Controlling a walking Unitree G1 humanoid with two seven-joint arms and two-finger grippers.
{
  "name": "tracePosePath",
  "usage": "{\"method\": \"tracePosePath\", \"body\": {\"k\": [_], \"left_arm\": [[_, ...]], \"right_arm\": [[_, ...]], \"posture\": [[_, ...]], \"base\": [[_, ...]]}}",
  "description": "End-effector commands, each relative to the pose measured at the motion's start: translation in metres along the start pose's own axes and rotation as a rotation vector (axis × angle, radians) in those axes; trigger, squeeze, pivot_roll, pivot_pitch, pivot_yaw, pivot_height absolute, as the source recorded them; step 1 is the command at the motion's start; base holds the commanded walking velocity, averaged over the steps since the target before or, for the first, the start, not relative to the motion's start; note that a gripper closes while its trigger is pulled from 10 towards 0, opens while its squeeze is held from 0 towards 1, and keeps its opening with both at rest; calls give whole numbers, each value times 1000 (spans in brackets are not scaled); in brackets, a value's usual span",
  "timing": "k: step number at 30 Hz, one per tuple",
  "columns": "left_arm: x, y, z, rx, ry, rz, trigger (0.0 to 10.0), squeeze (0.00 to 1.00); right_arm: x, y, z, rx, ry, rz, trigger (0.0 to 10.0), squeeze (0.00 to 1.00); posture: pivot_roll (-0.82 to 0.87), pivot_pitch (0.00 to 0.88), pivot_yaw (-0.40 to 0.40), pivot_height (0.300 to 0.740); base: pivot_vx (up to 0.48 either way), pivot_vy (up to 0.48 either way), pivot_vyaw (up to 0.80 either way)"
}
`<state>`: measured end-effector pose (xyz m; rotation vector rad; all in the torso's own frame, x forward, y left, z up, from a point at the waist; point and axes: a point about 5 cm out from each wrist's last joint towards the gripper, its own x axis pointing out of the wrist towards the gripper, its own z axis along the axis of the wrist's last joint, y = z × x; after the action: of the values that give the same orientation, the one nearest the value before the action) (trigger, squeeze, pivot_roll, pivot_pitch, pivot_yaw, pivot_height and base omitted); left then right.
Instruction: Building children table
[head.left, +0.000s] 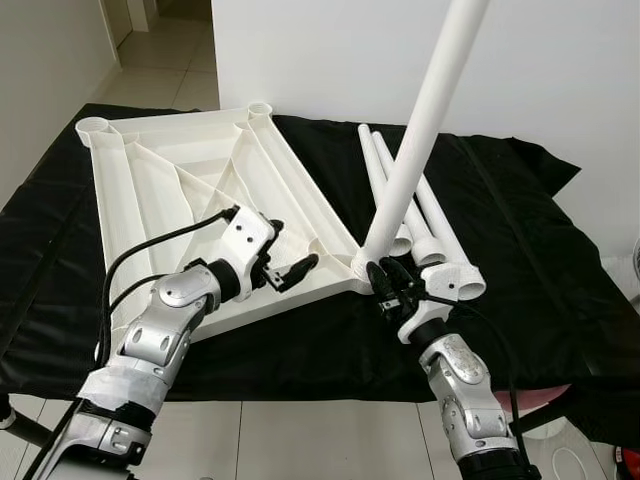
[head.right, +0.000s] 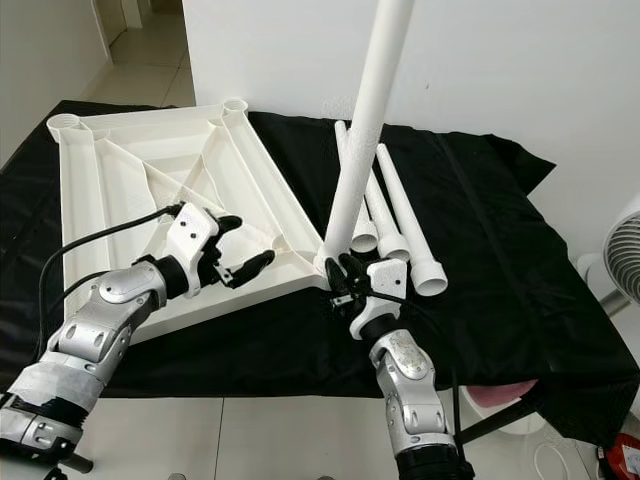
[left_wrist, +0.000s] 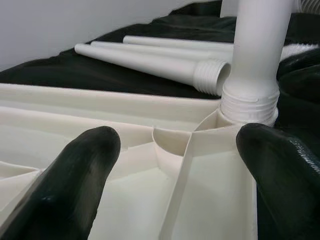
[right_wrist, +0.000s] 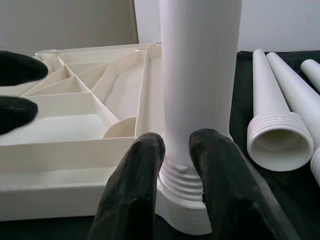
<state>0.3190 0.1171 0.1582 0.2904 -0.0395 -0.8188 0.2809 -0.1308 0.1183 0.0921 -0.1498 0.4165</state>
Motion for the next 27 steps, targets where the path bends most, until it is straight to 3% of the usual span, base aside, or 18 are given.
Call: {"method": "tracePosePath", "body": {"k": [1, 4, 9, 14, 19, 21, 23, 26, 27], "left_arm": [[1, 5, -9, 20, 63, 100, 10000, 0], [1, 5, -13, 28, 91, 98, 10000, 0], [-2, 13, -39, 15, 278, 140, 10000, 0], [-3, 19, -45, 0, 324, 181, 10000, 0], [-4, 36, -53, -26, 399, 312, 10000, 0], [-7, 46, -56, -77, 441, 406, 10000, 0], [-7, 46, -56, -77, 441, 406, 10000, 0], [-11, 57, -59, -133, 477, 540, 10000, 0], [-11, 57, -59, -133, 477, 540, 10000, 0]], "right_arm": [[4, 1, 0, 7, 6, 16, 10000, 0], [5, 1, 1, 7, 5, 16, 10000, 0], [4, 0, 1, 4, 7, 23, 10000, 0], [3, -1, 1, 5, 8, 22, 10000, 0], [4, 0, 1, 9, 8, 19, 10000, 0], [4, 2, 0, 12, 9, 18, 10000, 0], [4, 2, 0, 12, 9, 18, 10000, 0], [4, 2, 0, 11, 11, 16, 10000, 0], [4, 2, 0, 11, 11, 16, 10000, 0]], "posture": [[12, 1, -70, 740], [12, 1, -70, 740], [11, 0, -69, 740], [10, 0, -67, 740], [5, 0, -60, 740], [3, 0, -58, 740], [3, 0, -58, 740], [0, 0, -54, 740], [0, 0, -54, 740]], "base": [[0, 0, 0], [0, 0, 0], [0, 0, 0], [0, 0, 0], [0, 0, 0], [0, 0, 0], [0, 0, 0], [0, 0, 0], [0, 0, 0]]}}
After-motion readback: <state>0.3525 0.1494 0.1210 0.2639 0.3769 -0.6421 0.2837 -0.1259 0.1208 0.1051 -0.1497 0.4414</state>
